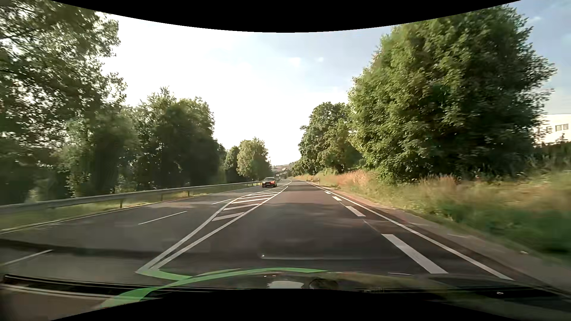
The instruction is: Follow the waypoints while adhering to traffic rules and regulations
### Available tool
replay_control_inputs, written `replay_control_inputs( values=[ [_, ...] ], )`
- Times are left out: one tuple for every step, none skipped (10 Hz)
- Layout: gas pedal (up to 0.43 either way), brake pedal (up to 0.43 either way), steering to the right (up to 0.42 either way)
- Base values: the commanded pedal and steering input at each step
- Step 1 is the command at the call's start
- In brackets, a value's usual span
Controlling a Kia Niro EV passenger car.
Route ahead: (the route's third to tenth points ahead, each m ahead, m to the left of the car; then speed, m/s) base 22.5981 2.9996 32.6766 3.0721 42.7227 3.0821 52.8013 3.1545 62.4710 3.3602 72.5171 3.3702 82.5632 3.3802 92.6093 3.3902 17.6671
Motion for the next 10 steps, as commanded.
replay_control_inputs(
  values=[
    [0.209,0.0,-0.002],
    [0.209,0.0,-0.002],
    [0.209,0.0,-0.002],
    [0.209,0.0,-0.002],
    [0.209,0.0,-0.002],
    [0.22,0.0,-0.003],
    [0.22,0.0,-0.002],
    [0.22,0.0,-0.003],
    [0.22,0.0,-0.003],
    [0.22,0.0,-0.005]
  ],
)
